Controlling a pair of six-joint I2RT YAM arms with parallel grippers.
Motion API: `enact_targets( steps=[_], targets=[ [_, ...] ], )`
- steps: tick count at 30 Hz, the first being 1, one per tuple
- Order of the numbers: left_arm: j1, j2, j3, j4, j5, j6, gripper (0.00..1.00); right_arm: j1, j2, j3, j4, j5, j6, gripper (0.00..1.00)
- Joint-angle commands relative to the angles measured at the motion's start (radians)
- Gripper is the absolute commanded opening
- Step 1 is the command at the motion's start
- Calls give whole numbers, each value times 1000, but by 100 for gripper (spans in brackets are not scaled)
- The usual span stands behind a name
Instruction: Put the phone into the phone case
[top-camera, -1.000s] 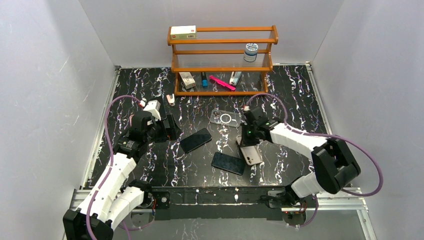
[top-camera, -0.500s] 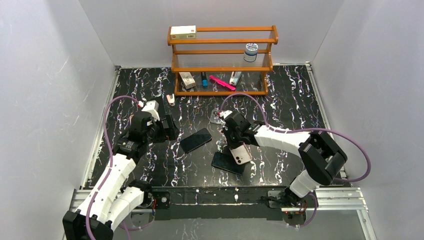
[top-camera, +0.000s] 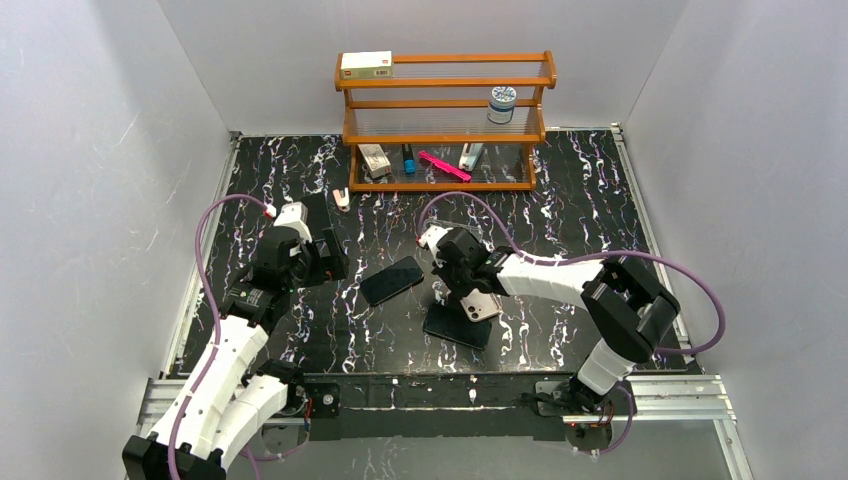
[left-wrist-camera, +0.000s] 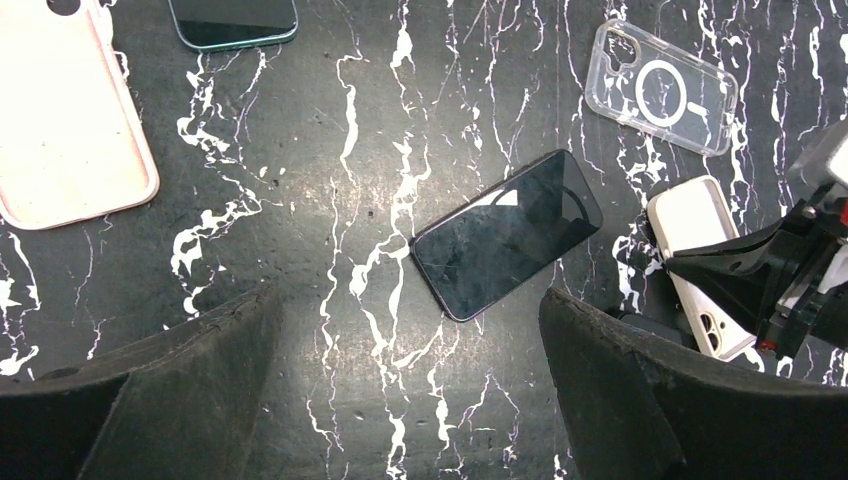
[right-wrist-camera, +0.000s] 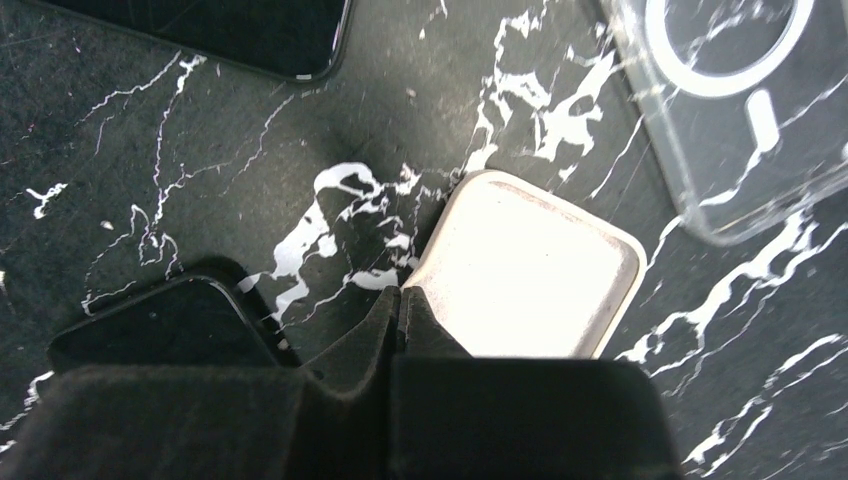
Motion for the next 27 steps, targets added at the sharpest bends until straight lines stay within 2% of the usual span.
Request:
enact_targets(
  steps=[1, 5, 9, 19, 24, 27],
  targets=[
    [1, -8, 29, -33, -57, -1, 98, 2, -38, -13, 112, -23, -141, 1],
    [1, -14, 31, -39, -85, -7, 98, 14, -71, -54, 166, -72, -205, 1],
    [1, -10, 34, -48, -109, -10, 98, 26, -41, -23, 165, -97, -256, 1],
    [2, -3, 51, -79, -157, -28, 98, 50, 14, -26, 222, -7, -381, 1],
    [4, -7, 52, -85, -175, -38, 98, 61, 8, -35, 244, -13, -420, 1],
    [4, -3, 57, -95, -184, -43, 98, 62, 2, -14, 212, -23, -411, 11]
  ],
)
